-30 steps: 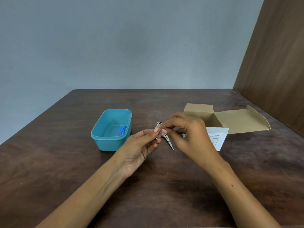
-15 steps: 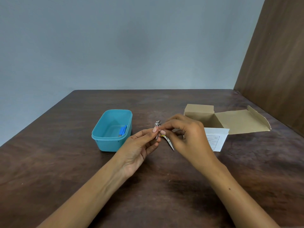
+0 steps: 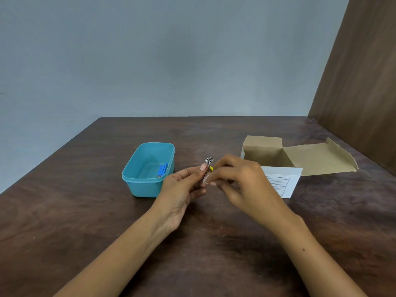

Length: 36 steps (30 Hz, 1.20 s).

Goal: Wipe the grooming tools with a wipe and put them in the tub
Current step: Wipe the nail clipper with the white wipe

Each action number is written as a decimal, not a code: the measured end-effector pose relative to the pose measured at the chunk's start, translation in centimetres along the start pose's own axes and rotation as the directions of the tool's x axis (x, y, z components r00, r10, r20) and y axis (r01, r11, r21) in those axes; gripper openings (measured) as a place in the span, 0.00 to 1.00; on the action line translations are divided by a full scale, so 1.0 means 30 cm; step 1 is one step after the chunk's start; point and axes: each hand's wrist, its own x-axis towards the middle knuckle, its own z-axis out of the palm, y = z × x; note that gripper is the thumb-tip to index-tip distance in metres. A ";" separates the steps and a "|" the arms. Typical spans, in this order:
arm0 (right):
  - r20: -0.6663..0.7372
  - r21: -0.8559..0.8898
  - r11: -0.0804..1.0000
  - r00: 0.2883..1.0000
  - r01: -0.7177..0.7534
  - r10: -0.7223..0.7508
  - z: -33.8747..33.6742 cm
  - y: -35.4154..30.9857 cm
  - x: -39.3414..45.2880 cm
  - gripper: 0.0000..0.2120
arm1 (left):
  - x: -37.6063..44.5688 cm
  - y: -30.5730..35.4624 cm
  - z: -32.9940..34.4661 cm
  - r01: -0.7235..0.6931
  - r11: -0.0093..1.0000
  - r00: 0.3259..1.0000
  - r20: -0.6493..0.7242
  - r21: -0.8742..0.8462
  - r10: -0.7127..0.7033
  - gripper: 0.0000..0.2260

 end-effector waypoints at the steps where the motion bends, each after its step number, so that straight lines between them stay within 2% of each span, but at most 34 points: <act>1: -0.074 0.054 0.997 0.995 -0.056 0.060 -0.004 0.000 0.002 0.06 | 0.001 0.001 0.000 -0.032 0.999 0.999 -0.008 0.012 0.032 0.06; 4: -0.269 0.157 0.966 0.932 -0.206 0.243 -0.010 0.005 0.005 0.05 | -0.002 0.006 0.002 -0.074 0.997 0.997 0.020 0.020 0.074 0.08; 7: -0.287 0.209 0.934 0.895 -0.290 0.342 0.002 0.005 0.005 0.06 | -0.010 0.009 0.011 -0.046 0.999 0.995 0.088 0.001 0.046 0.11; 11: -0.274 0.222 0.930 0.897 -0.291 0.346 0.014 -0.011 0.006 0.06 | -0.019 0.010 0.016 -0.033 0.998 0.989 0.147 0.059 0.024 0.09; 18: -0.260 0.173 0.938 0.904 -0.301 0.338 0.031 -0.022 0.007 0.05 | -0.026 0.017 0.007 -0.084 0.983 0.988 0.141 0.162 0.061 0.09; 23: -0.245 0.218 0.910 0.883 -0.353 0.401 0.022 -0.026 0.012 0.04 | -0.021 0.015 0.006 -0.070 0.990 0.986 0.161 0.124 0.049 0.09; 29: -0.157 0.165 0.931 0.923 -0.327 0.352 0.025 -0.026 0.007 0.06 | -0.007 0.018 -0.018 -0.054 0.997 0.991 0.124 0.058 0.047 0.10; 33: -0.218 0.219 0.915 0.897 -0.340 0.385 0.025 -0.030 0.013 0.05 | -0.008 0.020 -0.014 -0.037 0.998 0.991 0.127 0.045 0.031 0.14; 36: -0.218 0.264 0.896 0.883 -0.357 0.416 0.026 -0.033 0.015 0.04 | -0.005 0.015 -0.008 -0.057 0.998 0.990 0.134 0.019 0.054 0.12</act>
